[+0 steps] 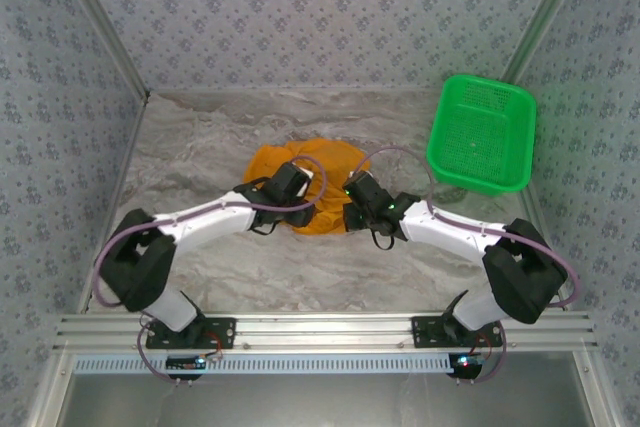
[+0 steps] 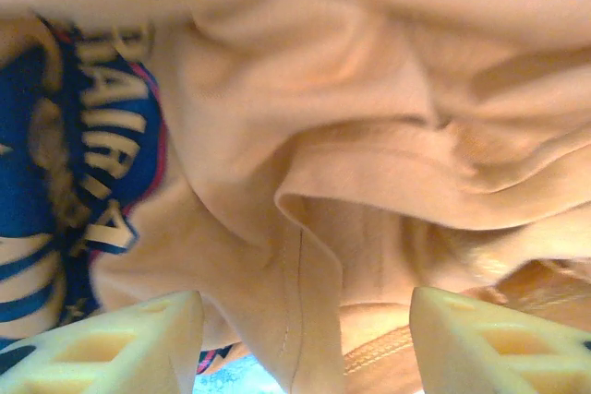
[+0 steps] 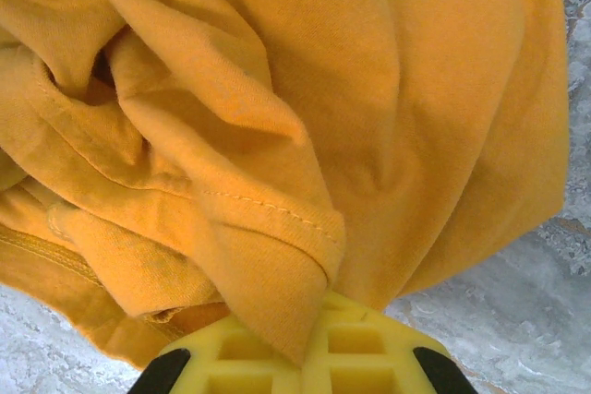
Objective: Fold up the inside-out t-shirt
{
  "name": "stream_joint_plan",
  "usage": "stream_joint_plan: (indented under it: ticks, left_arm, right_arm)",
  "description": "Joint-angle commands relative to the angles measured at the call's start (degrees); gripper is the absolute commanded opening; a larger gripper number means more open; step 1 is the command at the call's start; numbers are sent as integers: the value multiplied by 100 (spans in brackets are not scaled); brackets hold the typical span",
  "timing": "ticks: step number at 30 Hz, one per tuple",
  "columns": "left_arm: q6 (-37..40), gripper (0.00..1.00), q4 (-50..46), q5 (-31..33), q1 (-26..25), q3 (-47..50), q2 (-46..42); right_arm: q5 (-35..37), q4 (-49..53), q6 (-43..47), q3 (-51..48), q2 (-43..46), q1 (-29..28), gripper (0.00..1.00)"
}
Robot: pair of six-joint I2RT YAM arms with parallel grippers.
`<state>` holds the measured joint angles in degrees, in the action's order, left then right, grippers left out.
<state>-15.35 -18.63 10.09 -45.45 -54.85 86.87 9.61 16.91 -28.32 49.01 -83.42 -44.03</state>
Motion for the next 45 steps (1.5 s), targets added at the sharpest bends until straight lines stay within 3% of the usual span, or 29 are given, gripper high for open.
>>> stream_joint_plan:
  ticks: [1,15,17,20,22,31,36,40,45]
  left_arm:
    - [-52,58,26,551,-254,-55,-369]
    - [-151,53,581,683,-59,104,879]
    - [-118,44,737,638,12,175,981]
    - [9,11,694,576,46,170,1031]
    - [23,0,609,561,51,180,838]
    - [-397,0,483,-53,181,563,-997]
    - [-1291,0,905,-1449,950,969,-1775]
    - [-1529,0,1140,-2157,1588,847,-1925]
    - [-913,0,583,-2225,2159,-634,-1146]
  right_arm:
    - [-54,39,-60,67,-30,-18,0]
    - [-209,-85,-183,-15,-38,-9,0]
    - [-206,-73,-192,-18,-41,-9,0]
    - [-179,-23,-175,8,-38,5,0]
    - [-170,14,-166,20,-26,15,0]
    - [25,221,-89,157,270,78,0]
    - [530,532,46,516,698,95,0]
    - [819,277,338,803,821,292,0]
    - [121,-21,726,2273,-57,1144,0]
